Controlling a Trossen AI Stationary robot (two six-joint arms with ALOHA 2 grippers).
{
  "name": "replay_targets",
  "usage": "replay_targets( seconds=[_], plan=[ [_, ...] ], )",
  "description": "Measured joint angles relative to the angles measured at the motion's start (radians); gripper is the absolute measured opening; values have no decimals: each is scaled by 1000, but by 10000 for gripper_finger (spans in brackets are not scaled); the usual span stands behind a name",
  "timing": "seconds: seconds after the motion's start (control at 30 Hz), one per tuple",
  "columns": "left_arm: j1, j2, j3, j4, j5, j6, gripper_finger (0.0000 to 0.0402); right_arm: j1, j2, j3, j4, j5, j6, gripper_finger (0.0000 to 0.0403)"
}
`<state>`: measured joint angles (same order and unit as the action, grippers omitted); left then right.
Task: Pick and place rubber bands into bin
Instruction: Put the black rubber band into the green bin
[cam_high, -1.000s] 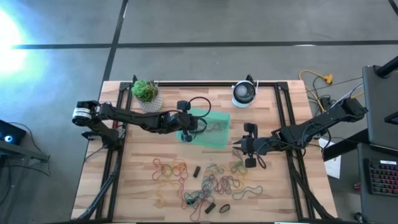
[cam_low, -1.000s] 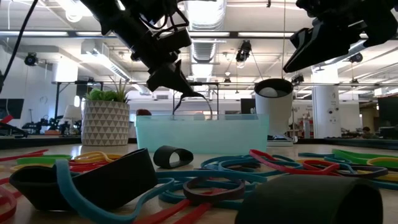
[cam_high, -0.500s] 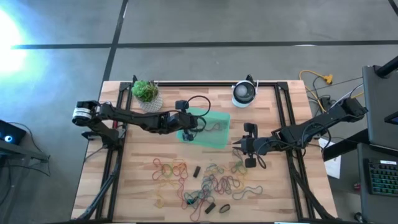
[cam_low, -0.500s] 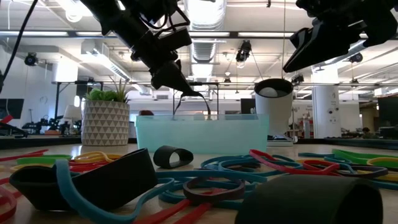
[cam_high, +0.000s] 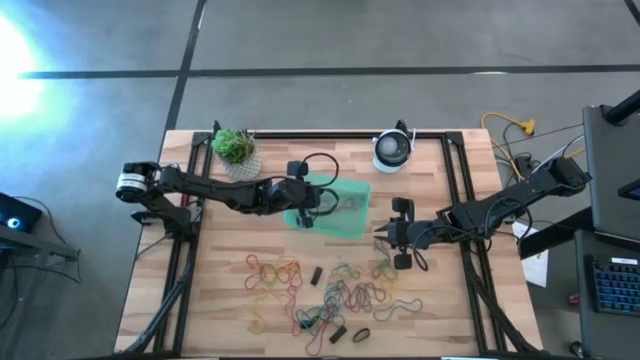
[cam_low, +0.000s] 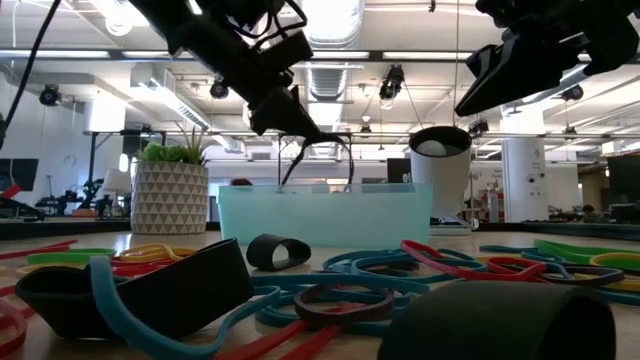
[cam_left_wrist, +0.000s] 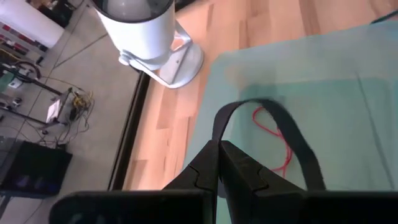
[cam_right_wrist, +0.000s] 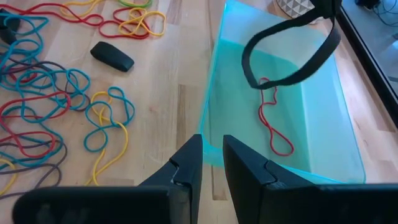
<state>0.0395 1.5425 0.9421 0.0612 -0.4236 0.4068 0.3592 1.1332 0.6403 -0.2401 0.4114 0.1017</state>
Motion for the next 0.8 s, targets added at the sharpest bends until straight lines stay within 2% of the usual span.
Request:
replay_targets(
  seconds=[0.63,0.8],
  plan=[
    [-9,0,0,3,0,-11,2,0,-1,0,5,0,-1,59],
    [-14,0,4,15,0,-101,2,1,-1,0,8,1,-5,59]
  ],
)
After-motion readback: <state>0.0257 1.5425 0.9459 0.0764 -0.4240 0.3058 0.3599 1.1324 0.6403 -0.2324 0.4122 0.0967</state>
